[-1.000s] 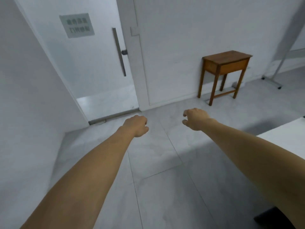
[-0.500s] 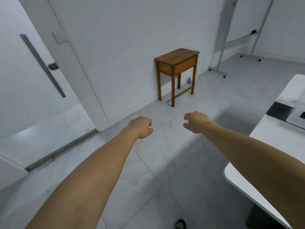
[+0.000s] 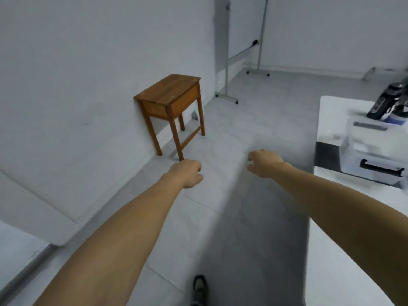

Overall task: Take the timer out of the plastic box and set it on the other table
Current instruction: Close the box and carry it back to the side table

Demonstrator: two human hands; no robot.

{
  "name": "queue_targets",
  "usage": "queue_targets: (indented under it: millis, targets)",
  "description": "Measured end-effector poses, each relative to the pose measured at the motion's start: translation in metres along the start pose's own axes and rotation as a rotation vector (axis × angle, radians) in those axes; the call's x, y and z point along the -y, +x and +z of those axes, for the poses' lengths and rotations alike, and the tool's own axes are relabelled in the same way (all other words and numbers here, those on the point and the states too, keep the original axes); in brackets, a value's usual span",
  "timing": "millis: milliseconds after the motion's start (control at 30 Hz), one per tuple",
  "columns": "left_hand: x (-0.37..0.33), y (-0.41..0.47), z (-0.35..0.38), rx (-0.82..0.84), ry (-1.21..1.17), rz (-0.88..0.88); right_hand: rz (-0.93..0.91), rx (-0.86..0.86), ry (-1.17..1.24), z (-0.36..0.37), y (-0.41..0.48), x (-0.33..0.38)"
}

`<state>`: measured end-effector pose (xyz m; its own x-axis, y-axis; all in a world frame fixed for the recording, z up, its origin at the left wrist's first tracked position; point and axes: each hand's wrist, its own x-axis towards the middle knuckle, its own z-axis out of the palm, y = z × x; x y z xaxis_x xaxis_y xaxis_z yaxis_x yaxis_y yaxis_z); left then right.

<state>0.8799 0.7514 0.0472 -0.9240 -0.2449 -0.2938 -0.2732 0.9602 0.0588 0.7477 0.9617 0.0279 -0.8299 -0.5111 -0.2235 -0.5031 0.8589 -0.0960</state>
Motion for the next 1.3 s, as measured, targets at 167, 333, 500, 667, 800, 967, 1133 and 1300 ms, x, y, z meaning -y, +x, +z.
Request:
queue_targets:
  millis: [167, 333, 500, 667, 800, 967, 1133, 1300]
  targets:
    - [-0.008, 0.121, -0.036, 0.028, 0.060, 0.170, 0.188, -0.017, 0.027, -0.017, 0.072, -0.037]
    - [-0.044, 0.218, -0.074, -0.007, 0.125, 0.351, 0.333, -0.065, 0.062, -0.038, 0.111, -0.078]
    - [-0.122, 0.293, -0.093, 0.035, 0.192, 0.558, 0.517, -0.073, 0.101, -0.047, 0.132, -0.151]
    - [-0.210, 0.369, -0.097, 0.063, 0.220, 0.681, 0.662, -0.054, 0.124, -0.043, 0.157, -0.244]
    - [-0.273, 0.409, -0.102, 0.119, 0.253, 0.745, 0.754, -0.056, 0.188, -0.043, 0.169, -0.309]
    - [-0.348, 0.455, -0.107, 0.137, 0.246, 0.834, 0.858, -0.129, 0.256, -0.047, 0.171, -0.383]
    - [-0.425, 0.499, -0.103, 0.175, 0.296, 0.935, 1.000, -0.179, 0.303, -0.039, 0.161, -0.443]
    - [-0.504, 0.540, -0.083, 0.220, 0.356, 1.073, 1.187, -0.185, 0.298, -0.021, 0.145, -0.497]
